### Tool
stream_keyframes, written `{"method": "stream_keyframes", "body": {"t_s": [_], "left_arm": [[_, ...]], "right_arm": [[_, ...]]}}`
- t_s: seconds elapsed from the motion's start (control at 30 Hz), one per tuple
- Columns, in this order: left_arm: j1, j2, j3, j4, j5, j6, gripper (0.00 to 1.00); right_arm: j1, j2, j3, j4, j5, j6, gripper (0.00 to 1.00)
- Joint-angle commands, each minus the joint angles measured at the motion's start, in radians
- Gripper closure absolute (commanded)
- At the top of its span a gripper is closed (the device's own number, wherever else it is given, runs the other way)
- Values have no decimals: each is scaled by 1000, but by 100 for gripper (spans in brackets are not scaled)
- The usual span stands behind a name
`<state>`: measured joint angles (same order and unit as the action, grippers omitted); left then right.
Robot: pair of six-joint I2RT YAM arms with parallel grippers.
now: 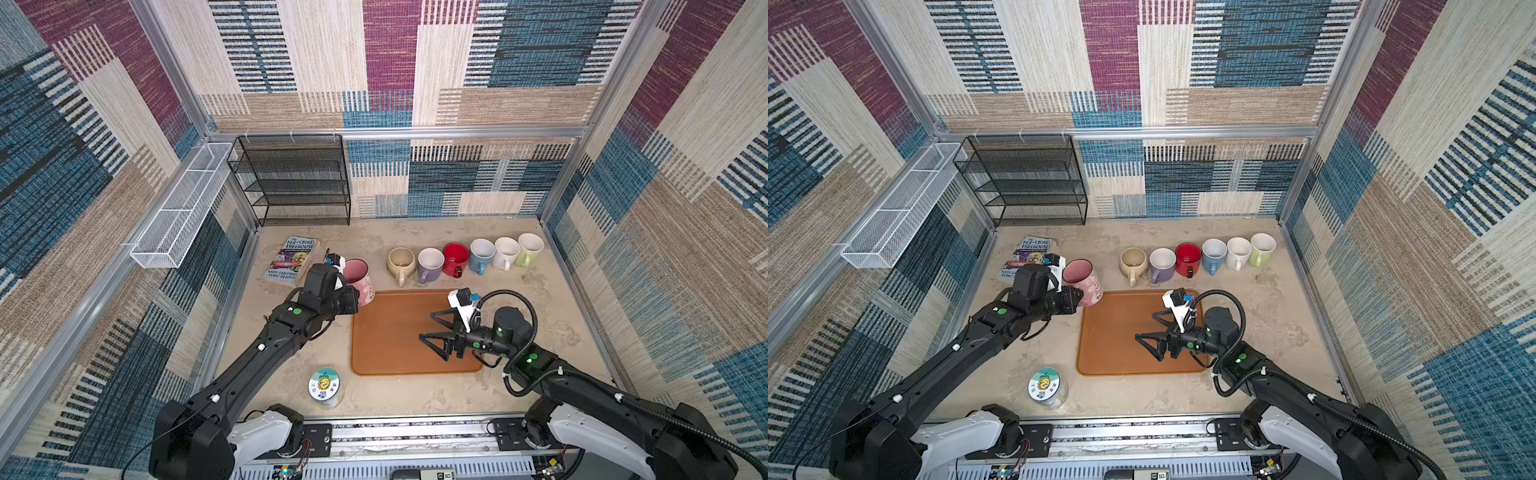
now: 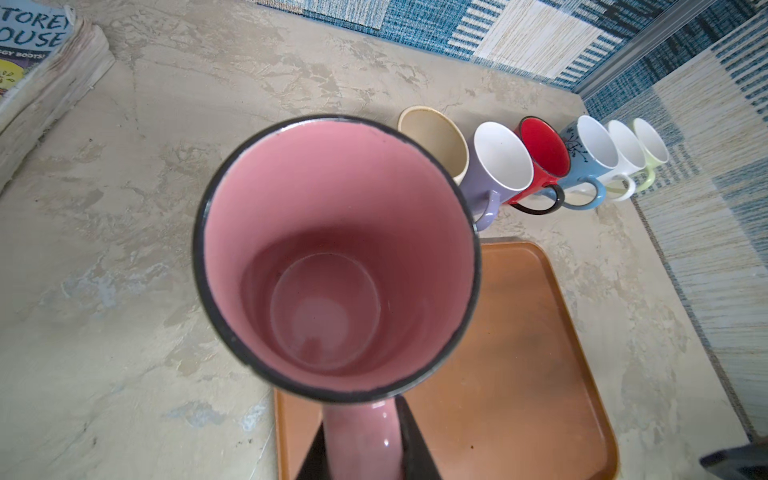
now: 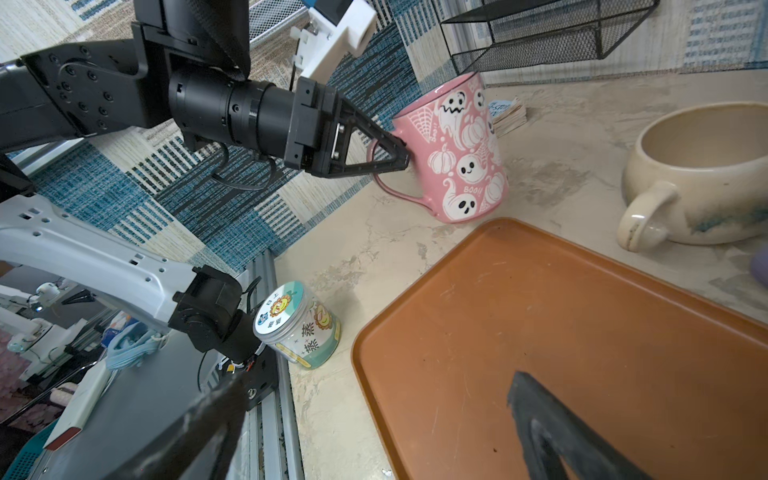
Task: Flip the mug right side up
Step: 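Swing the pink mug upright with the left gripper while the right gripper releases and withdraws, then carry the upright pink mug beside the cream mug with the left gripper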
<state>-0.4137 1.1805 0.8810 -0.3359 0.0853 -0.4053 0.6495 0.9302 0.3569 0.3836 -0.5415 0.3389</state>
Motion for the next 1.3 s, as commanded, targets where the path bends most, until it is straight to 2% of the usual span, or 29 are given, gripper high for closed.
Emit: {"method": "stream_keyframes", "body": {"t_s": [0.0, 0.5, 0.9, 1.27], "left_arm": [[13, 22, 16, 103, 12, 57, 100], [49, 163, 19, 285, 14, 162, 100], [73, 310, 57, 385, 74, 197, 100], [76, 368, 59, 451, 79, 207, 100]], "right_arm": [[1, -13, -10, 6, 19, -23, 0], [1, -29, -53, 55, 89, -33, 0], [1, -39, -66, 59, 119, -29, 0], [1, -49, -69, 54, 124, -35, 0]]}}
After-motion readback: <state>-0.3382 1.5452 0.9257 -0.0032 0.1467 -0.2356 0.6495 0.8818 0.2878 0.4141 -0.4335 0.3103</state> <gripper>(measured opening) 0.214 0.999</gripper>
